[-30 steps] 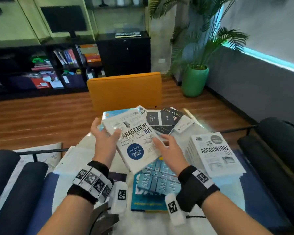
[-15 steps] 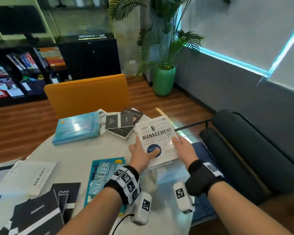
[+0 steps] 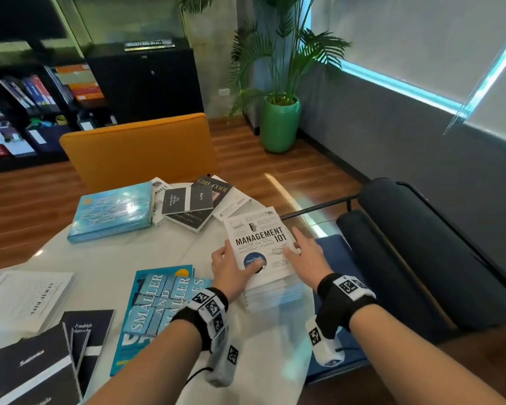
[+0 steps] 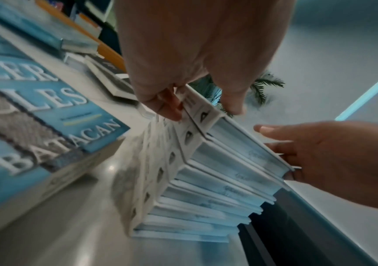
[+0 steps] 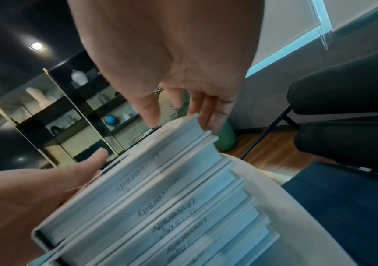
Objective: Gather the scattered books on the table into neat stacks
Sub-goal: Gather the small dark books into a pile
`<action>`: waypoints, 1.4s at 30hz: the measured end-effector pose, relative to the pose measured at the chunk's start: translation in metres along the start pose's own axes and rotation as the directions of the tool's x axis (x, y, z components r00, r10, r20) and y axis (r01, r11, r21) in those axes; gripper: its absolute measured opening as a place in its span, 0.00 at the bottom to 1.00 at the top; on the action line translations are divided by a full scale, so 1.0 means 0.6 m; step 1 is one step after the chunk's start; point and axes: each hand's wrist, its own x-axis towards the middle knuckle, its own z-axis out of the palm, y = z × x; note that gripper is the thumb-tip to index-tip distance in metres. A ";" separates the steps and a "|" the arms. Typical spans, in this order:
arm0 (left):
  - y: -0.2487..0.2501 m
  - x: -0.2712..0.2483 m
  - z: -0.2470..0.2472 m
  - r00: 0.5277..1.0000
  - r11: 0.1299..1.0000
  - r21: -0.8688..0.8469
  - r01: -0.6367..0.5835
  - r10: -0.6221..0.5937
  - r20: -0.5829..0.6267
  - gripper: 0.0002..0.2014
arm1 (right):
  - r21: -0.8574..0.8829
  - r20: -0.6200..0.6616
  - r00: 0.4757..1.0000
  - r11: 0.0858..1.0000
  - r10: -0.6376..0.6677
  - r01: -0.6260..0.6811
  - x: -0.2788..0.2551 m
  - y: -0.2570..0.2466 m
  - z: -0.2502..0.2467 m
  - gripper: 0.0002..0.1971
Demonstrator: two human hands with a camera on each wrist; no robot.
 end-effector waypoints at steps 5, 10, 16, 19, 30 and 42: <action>-0.011 -0.025 -0.017 0.968 0.949 0.207 -0.237 0.213 0.132 0.58 | -0.158 0.155 0.979 0.975 -0.130 0.155 -0.041 0.023 -0.008 0.38; -0.014 -0.029 -0.010 0.973 0.910 0.349 -0.225 0.187 0.138 0.60 | -0.201 0.111 0.974 0.955 -0.199 0.218 -0.054 0.031 -0.004 0.38; -0.019 -0.031 -0.007 0.976 0.905 0.366 -0.217 0.191 0.107 0.57 | -0.290 0.096 0.970 0.926 -0.222 0.241 -0.062 0.030 -0.002 0.37; -0.016 -0.033 -0.008 0.979 0.916 0.349 -0.199 0.170 0.110 0.59 | -0.303 0.090 0.973 0.925 -0.213 0.231 -0.062 0.026 0.000 0.36; -0.072 -0.075 -0.179 0.997 0.994 -0.091 -0.068 0.064 -0.042 0.17 | -0.458 0.124 0.934 0.815 -0.336 0.354 -0.078 -0.150 0.098 0.29; -0.337 -0.070 -0.591 0.846 0.935 0.088 0.344 -0.268 -0.461 0.14 | -0.284 0.521 0.787 0.802 -0.331 0.526 -0.036 -0.407 0.464 0.19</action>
